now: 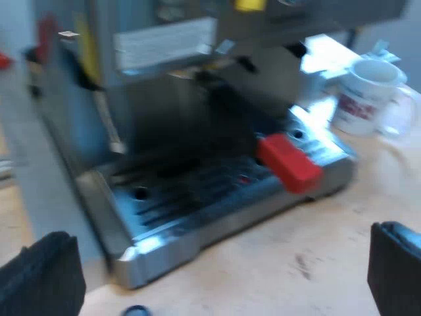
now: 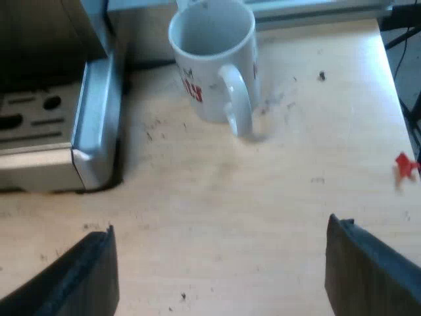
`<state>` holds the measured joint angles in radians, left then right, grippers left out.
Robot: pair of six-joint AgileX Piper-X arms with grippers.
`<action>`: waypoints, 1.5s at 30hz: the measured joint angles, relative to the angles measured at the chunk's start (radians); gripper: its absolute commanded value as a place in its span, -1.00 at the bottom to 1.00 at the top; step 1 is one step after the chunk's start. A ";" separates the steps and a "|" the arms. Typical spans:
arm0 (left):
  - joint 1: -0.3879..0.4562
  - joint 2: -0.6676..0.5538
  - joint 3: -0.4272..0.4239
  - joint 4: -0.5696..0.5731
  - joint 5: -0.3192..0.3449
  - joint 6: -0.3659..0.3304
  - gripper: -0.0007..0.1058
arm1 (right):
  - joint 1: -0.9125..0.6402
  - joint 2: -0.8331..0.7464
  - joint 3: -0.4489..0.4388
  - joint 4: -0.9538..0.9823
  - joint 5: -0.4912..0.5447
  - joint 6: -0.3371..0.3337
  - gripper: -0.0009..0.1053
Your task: Place mug into machine
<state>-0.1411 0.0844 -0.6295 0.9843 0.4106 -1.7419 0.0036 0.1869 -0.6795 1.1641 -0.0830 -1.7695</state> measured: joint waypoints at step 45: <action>-0.314 0.141 0.267 -0.344 0.215 0.038 0.68 | 0.000 0.805 0.439 -1.264 -0.039 -0.221 0.28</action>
<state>-0.4551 0.2255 -0.3629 0.6399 0.6252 -1.7042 0.0036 0.9917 -0.2408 -0.0999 -0.1217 -1.9905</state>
